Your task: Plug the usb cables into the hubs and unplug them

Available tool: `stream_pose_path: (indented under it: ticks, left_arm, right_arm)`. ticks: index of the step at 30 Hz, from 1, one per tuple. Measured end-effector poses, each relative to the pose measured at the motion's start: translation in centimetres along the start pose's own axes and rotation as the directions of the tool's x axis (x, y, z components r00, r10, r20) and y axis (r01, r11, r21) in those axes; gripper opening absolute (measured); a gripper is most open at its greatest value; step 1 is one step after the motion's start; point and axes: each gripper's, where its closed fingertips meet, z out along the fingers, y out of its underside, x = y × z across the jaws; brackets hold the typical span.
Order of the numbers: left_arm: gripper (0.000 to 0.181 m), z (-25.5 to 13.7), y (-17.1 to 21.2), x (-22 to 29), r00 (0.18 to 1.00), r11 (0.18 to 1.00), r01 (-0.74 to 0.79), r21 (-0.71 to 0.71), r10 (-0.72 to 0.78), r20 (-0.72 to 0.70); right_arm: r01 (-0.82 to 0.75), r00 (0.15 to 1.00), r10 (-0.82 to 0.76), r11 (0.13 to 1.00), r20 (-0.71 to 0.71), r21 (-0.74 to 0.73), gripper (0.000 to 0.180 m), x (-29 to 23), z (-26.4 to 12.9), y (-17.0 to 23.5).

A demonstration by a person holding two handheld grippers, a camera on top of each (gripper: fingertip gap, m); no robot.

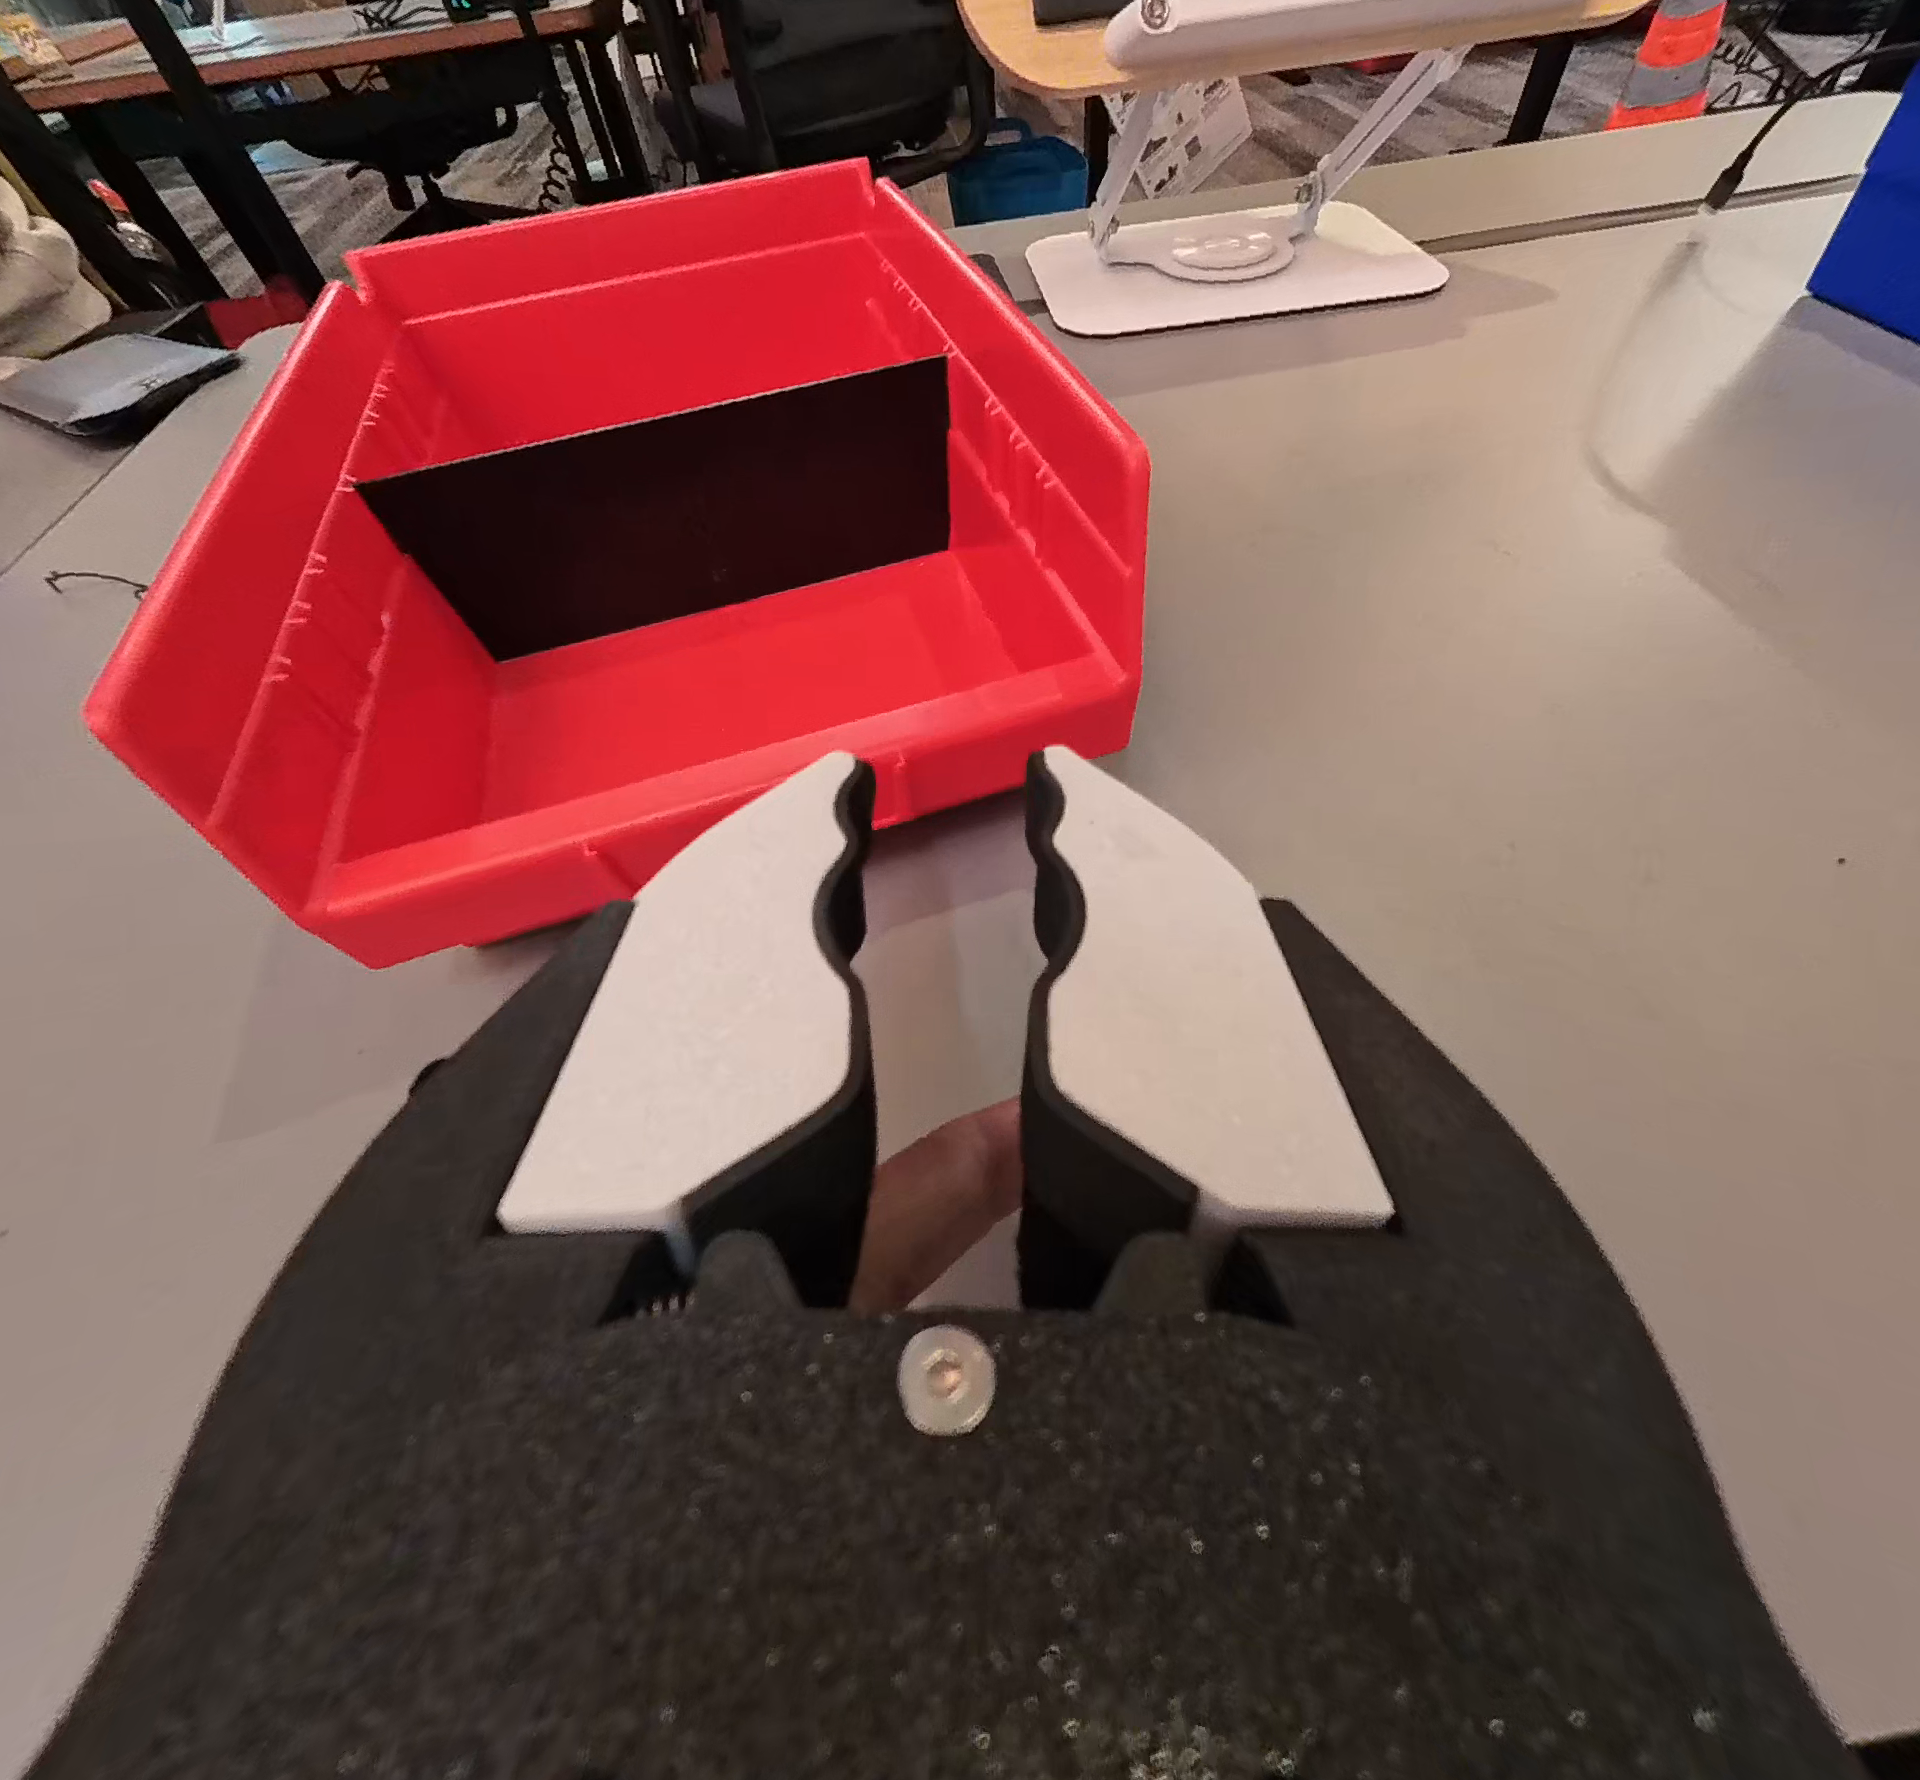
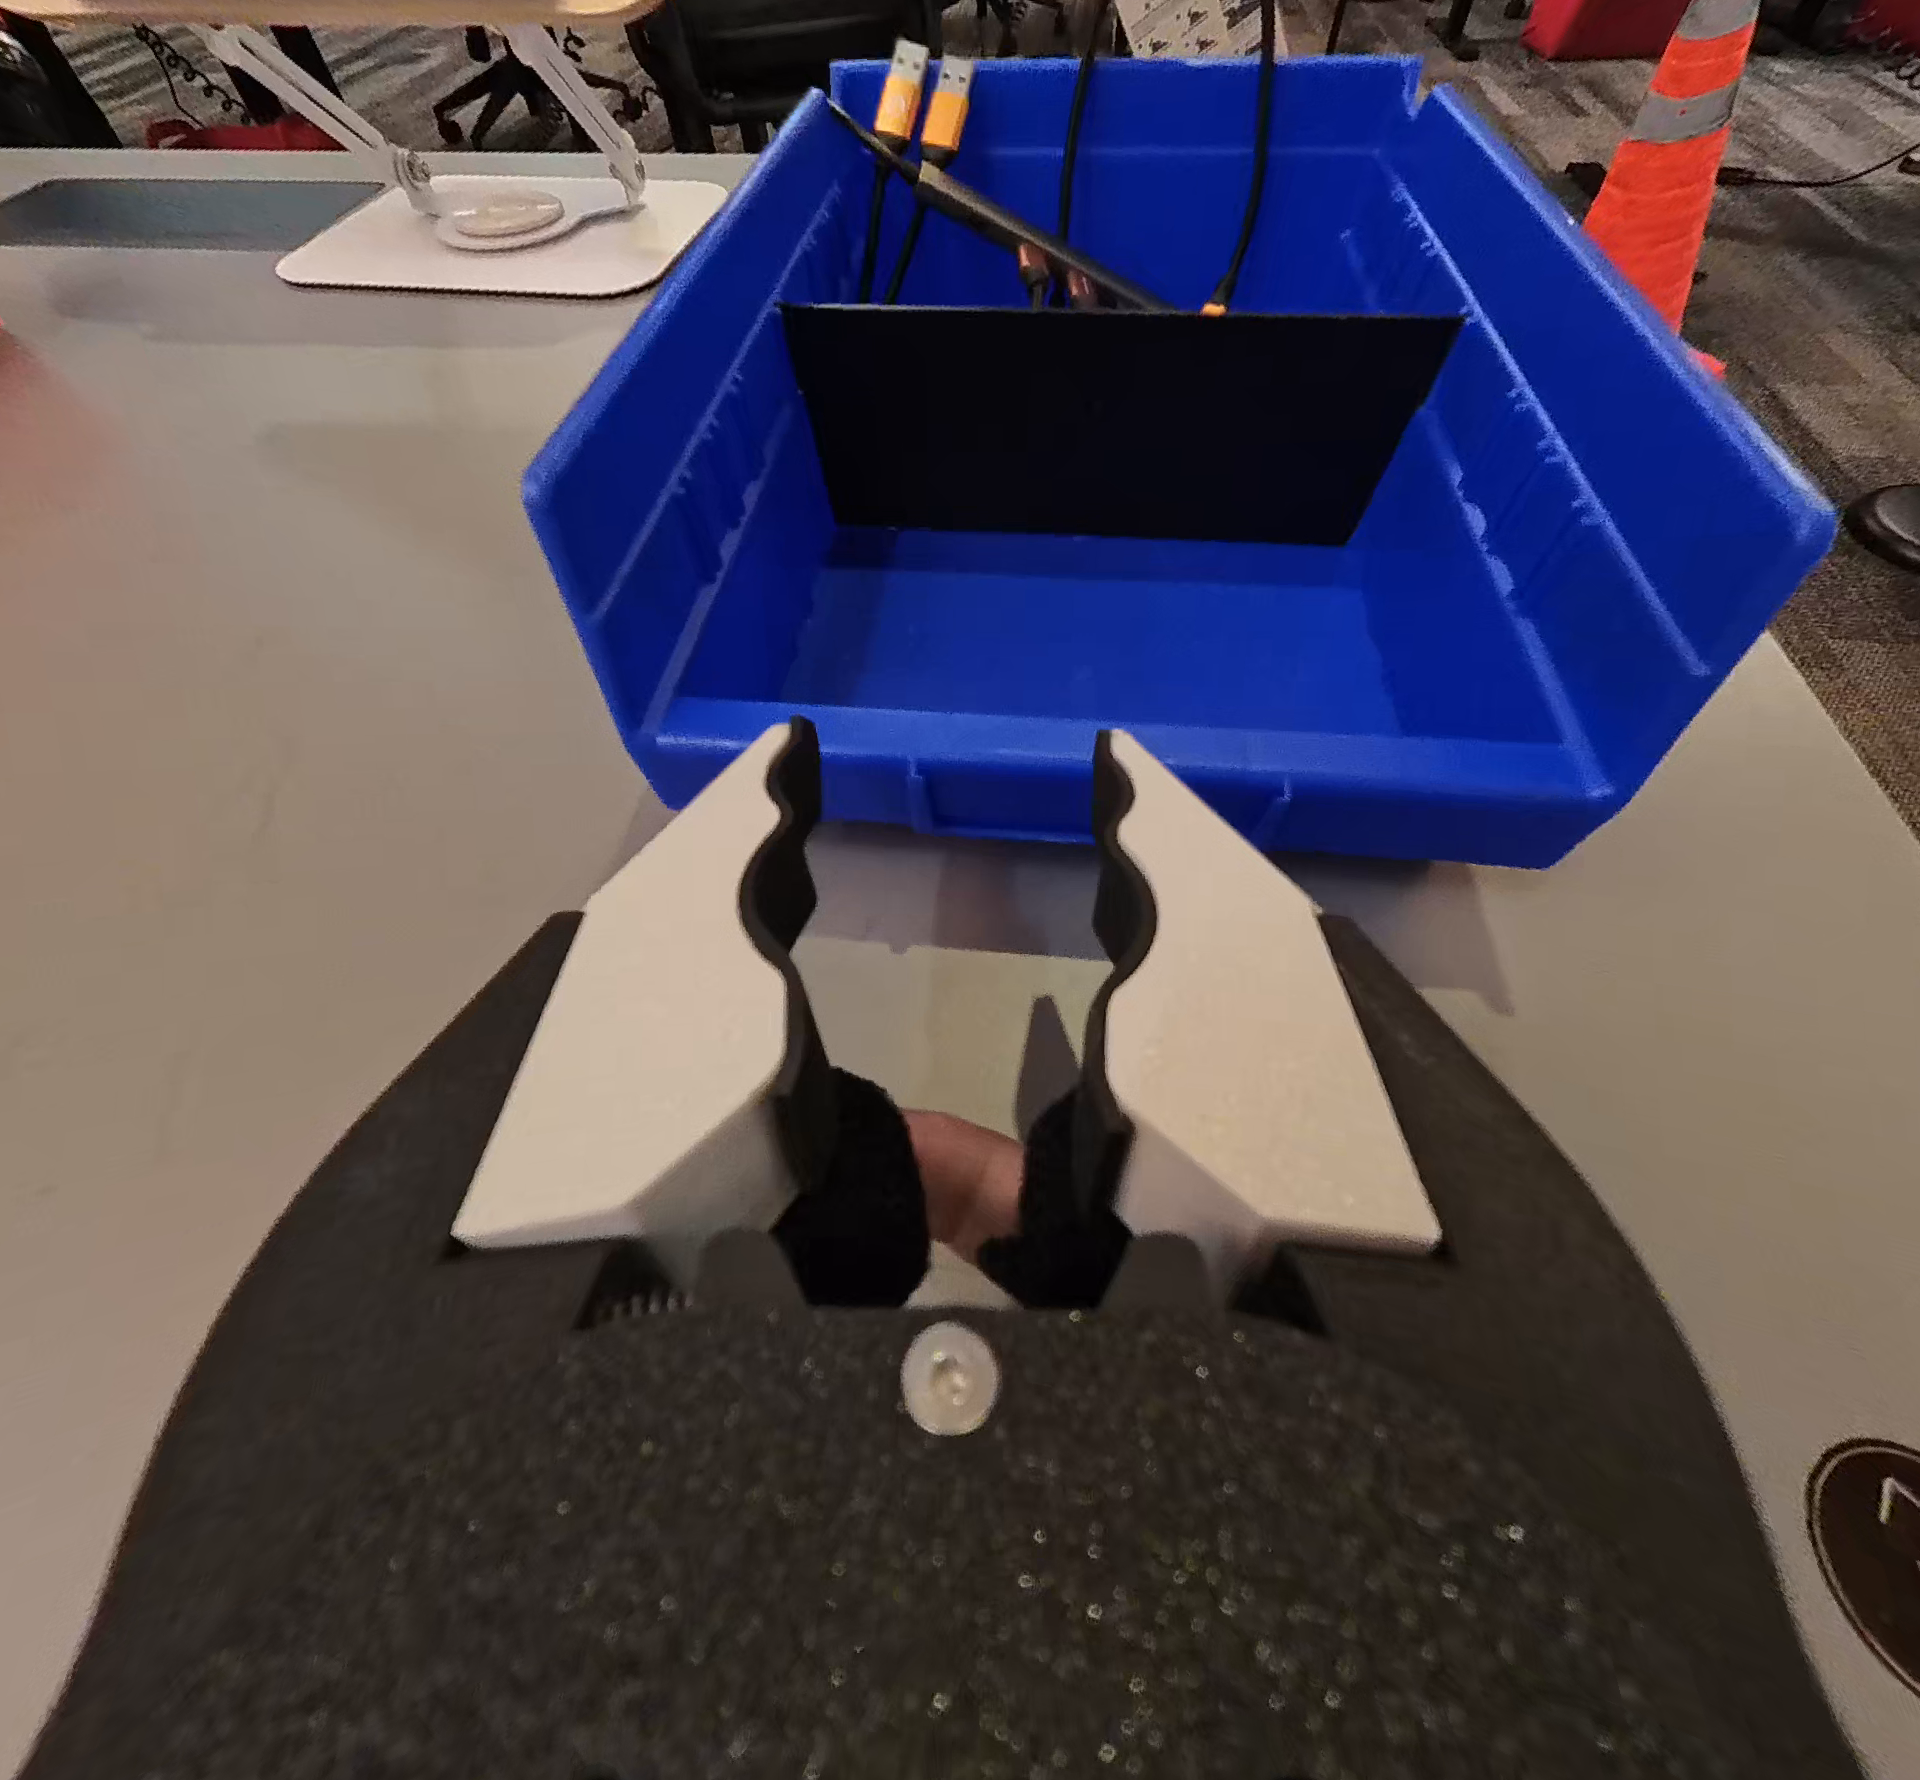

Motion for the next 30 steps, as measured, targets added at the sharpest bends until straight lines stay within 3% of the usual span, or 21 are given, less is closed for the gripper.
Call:
stream_pose_path:
  ticks: [8,11,15,20,26,30]
  left_arm:
    - [0.03,-1.0,1.3,-1.1,1.0,0.999,0.015,-0.042,-0.015,0.02]
    - [0.032,-1.8,2.1,-1.7,0.999,0.998,0.009,-0.062,-0.006,0.038]
    - [0.033,-3.3,2.8,-2.4,0.998,0.998,0.001,-0.071,0.003,0.059]
    - [0.034,-4.7,3.3,-2.7,0.997,0.997,-0.011,-0.075,0.017,0.079]
    - [0.034,-4.6,2.5,0.2,0.997,0.996,-0.07,-0.047,0.07,0.015]
    - [0.035,-3.8,1.5,4.1,0.992,0.995,-0.097,-0.018,0.095,-0.088]
  right_arm:
    - [0.092,0.98,-0.1,0.994,0.173,0.055,0.053,-6.5,0.9,-1.3]
    - [0.12,0.985,-0.125,0.992,0.122,0.047,0.053,-7.4,2.2,-1.6]
    - [0.098,0.978,-0.108,0.993,0.179,0.064,0.055,-9.5,3.5,-2.3]
    - [0.2,0.949,-0.212,0.977,0.232,0.074,0.063,-12.7,4.1,-2.2]
    - [0.259,0.821,-0.283,0.959,0.496,0.117,0.058,-19.9,1.8,-1.0]
    - [0.247,0.802,-0.286,0.958,0.525,0.145,0.057,-21.5,0.0,-0.9]
